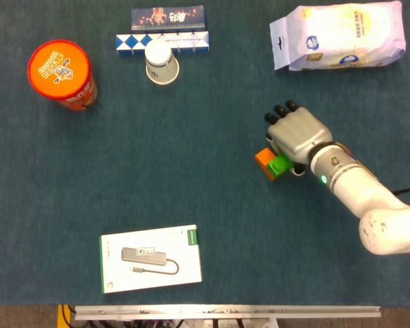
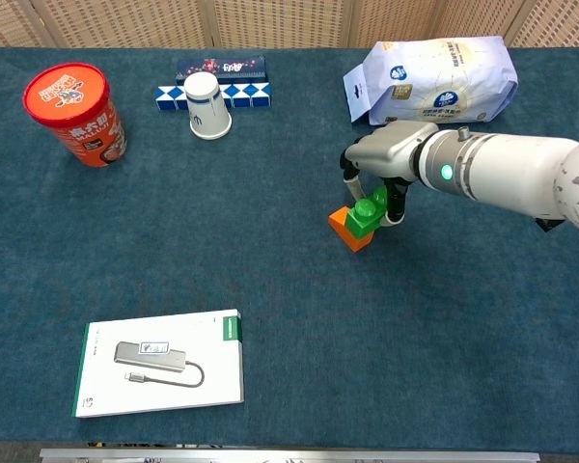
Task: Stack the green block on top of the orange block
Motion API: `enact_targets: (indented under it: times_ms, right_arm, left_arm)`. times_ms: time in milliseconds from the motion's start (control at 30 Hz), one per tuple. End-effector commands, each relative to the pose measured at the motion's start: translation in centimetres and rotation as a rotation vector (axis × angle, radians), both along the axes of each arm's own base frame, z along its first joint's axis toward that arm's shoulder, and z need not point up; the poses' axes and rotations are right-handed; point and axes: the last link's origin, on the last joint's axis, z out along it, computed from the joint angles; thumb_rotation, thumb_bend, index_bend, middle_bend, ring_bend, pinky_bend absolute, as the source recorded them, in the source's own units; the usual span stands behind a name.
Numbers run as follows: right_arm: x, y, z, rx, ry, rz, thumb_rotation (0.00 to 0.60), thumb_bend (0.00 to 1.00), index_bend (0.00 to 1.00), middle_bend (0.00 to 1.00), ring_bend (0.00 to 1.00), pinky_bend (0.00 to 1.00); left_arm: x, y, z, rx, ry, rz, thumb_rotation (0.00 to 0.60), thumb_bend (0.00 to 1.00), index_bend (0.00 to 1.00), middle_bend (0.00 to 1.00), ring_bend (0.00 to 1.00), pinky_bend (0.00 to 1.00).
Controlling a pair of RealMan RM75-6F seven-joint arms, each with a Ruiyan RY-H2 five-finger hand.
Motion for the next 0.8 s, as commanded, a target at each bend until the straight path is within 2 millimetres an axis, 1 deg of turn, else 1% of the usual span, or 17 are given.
enact_targets:
  times_ms: [33,200,300,567,800]
  right_arm:
    - [0.1,0.0,0.1,0.002,-0.003,0.002,0.600,0.20,0.37,0.14,0.00,0.06]
    - [0.2,0.1,0.3,0.004,-0.011,0.005,0.600,0.20,0.27,0.14,0.00,0.06]
    - [0.3,0.2,0.5,0.006,-0.016,0.008,0.600,0.20,0.24,0.14,0.00,0.06]
    - [0.3,0.6,1.8,-0.008,-0.039,0.014,0.600,0.20,0.21,0.14,0.00,0.06]
    - [-0.4,1.2,3.9,-0.069,-0.066,0.021,0.600,0.20,0.21,0.14,0.00,0.06]
  left_arm:
    - [0.0,-0.1,0.0,0.000,0.001,0.000,0.600,0.53,0.58,0.60,0.44,0.59]
    - [0.0,-0.1,0.0,0.001,0.001,0.000,0.600,0.53,0.58,0.60,0.44,0.59]
    - [0.0,-0.1,0.0,0.001,0.002,0.001,0.600,0.54,0.58,0.60,0.44,0.59]
    - [0.2,-0.1,0.0,-0.001,0.008,-0.004,0.600,0.54,0.58,0.60,0.44,0.59]
    - [0.6,0.1,0.0,-0.003,0.014,-0.009,0.600,0.53,0.58,0.60,0.44,0.59]
